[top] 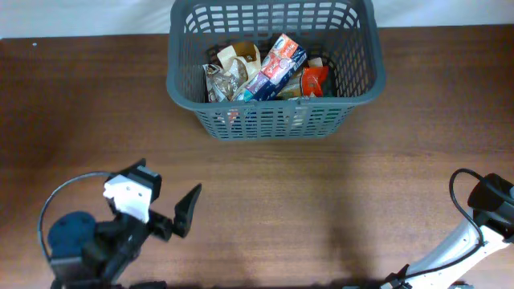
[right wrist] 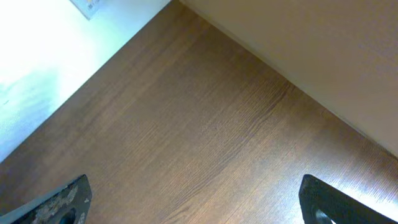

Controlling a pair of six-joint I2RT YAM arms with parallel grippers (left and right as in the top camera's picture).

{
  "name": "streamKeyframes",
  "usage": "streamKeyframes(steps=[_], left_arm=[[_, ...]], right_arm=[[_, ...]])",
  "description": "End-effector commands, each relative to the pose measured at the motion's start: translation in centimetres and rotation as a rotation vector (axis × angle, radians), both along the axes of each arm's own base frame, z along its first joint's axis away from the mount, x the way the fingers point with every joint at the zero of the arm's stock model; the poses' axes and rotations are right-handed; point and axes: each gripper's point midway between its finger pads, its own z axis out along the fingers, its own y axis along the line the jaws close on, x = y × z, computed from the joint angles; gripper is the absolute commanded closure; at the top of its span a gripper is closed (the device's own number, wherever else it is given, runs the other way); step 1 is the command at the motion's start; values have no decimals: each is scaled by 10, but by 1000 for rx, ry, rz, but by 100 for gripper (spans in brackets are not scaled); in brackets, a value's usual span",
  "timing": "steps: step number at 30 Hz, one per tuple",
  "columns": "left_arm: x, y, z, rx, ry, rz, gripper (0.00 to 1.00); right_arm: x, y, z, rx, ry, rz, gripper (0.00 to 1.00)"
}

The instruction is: Pack container

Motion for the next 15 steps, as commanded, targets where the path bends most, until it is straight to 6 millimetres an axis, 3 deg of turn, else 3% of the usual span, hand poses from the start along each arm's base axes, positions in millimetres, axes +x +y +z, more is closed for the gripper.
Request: streamKeyframes(steps=[1, 15], left_arm=[[9, -1, -13, 11, -44, -19, 1], [11, 11, -42, 67, -247, 58, 1]], right_arm=[[-5, 5, 9, -6, -17, 3, 1], [-5, 5, 9, -6, -17, 3, 1]])
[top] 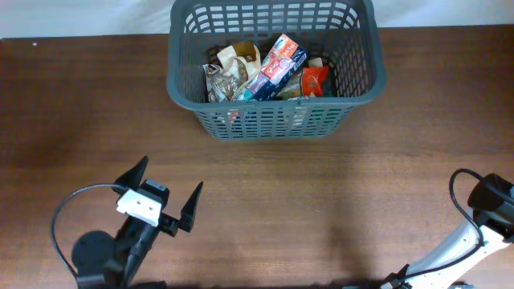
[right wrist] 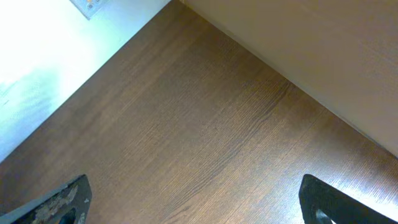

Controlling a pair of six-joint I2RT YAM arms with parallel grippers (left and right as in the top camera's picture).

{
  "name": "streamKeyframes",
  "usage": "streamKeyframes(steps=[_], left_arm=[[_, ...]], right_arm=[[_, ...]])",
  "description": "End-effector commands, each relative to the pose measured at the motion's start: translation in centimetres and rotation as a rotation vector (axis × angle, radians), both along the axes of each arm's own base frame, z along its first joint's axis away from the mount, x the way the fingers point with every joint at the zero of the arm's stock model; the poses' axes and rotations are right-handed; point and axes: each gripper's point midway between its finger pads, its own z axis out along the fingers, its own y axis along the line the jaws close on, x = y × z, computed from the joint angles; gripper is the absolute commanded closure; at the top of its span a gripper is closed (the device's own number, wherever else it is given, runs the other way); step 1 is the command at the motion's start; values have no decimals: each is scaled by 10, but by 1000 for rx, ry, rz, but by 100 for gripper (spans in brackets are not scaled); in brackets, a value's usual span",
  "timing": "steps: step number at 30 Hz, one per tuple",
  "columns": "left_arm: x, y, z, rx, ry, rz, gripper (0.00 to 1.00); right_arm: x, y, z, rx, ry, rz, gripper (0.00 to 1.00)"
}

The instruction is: Pack container

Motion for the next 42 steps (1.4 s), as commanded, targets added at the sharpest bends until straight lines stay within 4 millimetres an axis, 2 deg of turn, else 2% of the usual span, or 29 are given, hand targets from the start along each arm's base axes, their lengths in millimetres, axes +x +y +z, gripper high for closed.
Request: streamKeyframes(steps=[1, 8, 14, 21, 42], left_arm=[[1, 6, -11, 20, -56, 34, 1], [6, 6, -25, -89, -139, 40, 1], [8, 6, -33, -95, -156, 39, 1], [12, 13, -33, -97, -164, 97, 1], [5, 11, -43, -98, -180, 95, 1]], right_arm=[[-5, 5, 9, -7, -16, 3, 2], [-5, 5, 9, -7, -16, 3, 1], [-5, 5, 9, -7, -16, 3, 1], [-5, 5, 9, -7, -16, 3, 1], [-5, 5, 9, -7, -16, 3, 1]])
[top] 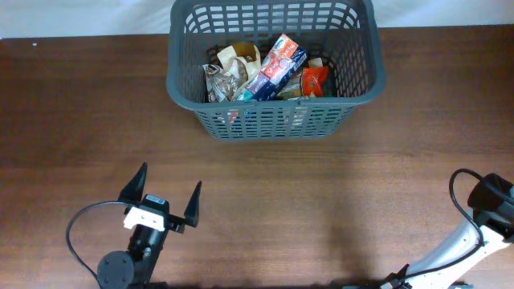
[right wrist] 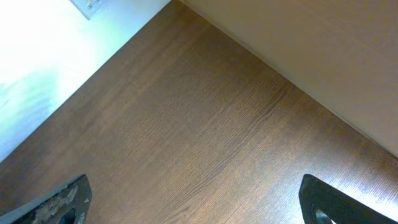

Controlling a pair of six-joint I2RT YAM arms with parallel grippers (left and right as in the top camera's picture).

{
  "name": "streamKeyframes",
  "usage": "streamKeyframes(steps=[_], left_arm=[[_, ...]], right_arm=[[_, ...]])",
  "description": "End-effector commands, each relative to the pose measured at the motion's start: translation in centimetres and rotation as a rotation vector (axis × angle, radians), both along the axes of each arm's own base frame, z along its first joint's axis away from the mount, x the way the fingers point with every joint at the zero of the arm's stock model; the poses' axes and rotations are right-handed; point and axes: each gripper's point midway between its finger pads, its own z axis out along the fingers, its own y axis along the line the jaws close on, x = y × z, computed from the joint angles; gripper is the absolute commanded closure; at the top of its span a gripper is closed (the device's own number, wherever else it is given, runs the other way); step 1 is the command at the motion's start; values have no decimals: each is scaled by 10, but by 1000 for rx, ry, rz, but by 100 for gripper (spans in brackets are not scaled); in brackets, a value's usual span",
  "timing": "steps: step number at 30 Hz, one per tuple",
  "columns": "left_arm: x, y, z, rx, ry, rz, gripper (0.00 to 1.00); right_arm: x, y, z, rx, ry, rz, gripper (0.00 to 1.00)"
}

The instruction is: Pack container

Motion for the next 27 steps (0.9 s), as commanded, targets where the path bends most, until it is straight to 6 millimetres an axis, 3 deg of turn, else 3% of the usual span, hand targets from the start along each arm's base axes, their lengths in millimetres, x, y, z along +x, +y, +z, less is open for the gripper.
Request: streamKeyframes(steps=[1, 14, 20, 27], left_arm=[[-2, 0, -1, -7, -6, 4, 1], [-2, 4, -5, -8, 7, 25, 1], [0, 7, -32, -8, 120, 45, 1], [-1, 7, -46, 66, 158, 47, 1]], right_arm=[[-5, 5, 9, -7, -16, 3, 1], [-5, 5, 9, -7, -16, 3, 1], [-5, 5, 9, -7, -16, 3, 1], [-5, 5, 9, -7, -16, 3, 1]])
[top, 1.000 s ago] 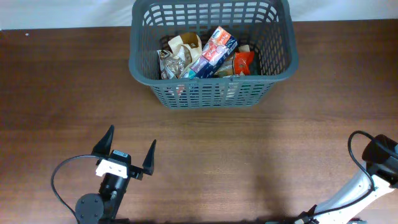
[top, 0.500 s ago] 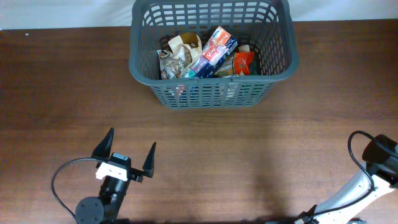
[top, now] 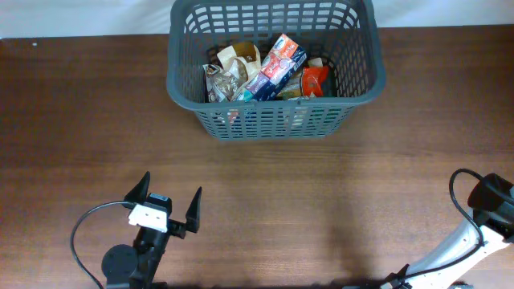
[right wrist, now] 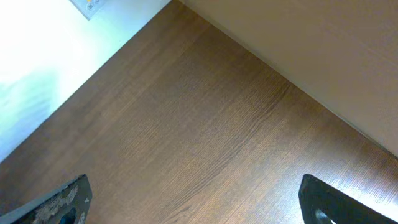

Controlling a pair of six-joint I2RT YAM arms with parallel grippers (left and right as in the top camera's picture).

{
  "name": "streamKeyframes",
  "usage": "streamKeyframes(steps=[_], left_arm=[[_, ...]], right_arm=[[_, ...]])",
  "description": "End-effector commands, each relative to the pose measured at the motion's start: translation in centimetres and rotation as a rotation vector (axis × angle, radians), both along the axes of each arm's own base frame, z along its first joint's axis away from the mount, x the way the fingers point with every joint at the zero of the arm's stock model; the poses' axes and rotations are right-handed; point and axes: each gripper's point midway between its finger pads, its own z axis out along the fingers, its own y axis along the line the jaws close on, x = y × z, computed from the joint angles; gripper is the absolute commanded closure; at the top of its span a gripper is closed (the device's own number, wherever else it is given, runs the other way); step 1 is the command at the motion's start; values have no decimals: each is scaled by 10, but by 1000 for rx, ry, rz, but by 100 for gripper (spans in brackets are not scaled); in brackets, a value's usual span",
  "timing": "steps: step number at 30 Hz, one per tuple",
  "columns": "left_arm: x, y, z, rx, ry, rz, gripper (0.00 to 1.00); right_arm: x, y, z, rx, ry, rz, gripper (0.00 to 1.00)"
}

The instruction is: Pack container

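A grey plastic basket (top: 273,120) stands at the back middle of the wooden table. Inside it lie several snack packets, among them a blue and red packet (top: 275,66), a tan wrapper (top: 233,64) and an orange one (top: 315,80). My left gripper (top: 167,201) is open near the front left, well short of the basket, with nothing between its fingers. My right gripper (right wrist: 196,205) is open too, its two dark fingertips (right wrist: 62,202) far apart over bare wood; in the overhead view only the right arm (top: 486,205) shows, at the front right corner.
The wooden table (top: 337,209) has its far edge against a white wall (right wrist: 37,50). A black cable (top: 84,233) loops beside the left arm.
The left arm has shifted slightly forward and to the right, its gripper still open and upright. The right arm and the basket's contents are unchanged.
The left gripper was open and tilted at the front left, its fingers pointing right. It then stood straighter, fingers toward the basket, and has stayed open near the table's front. The right gripper has held still and open throughout. The basket has kept the same packets.
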Motion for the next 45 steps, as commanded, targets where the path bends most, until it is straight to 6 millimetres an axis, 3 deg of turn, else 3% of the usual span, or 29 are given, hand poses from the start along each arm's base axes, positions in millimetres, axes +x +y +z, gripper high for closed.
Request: streamKeyframes(steps=[1, 6, 11, 22, 45], left_arm=[[0, 2, -5, 73, -11, 6, 1], [0, 5, -11, 159, -9, 17, 1], [-3, 15, -42, 166, 127, 64, 1], [-1, 61, -46, 225, 157, 326, 1], [-1, 62, -45, 225, 157, 330, 1]], right_arm=[[-5, 5, 9, -7, -16, 3, 1], [-5, 5, 9, -7, -16, 3, 1], [-5, 5, 9, -7, -16, 3, 1], [-5, 5, 9, -7, -16, 3, 1], [-5, 5, 9, -7, -16, 3, 1]])
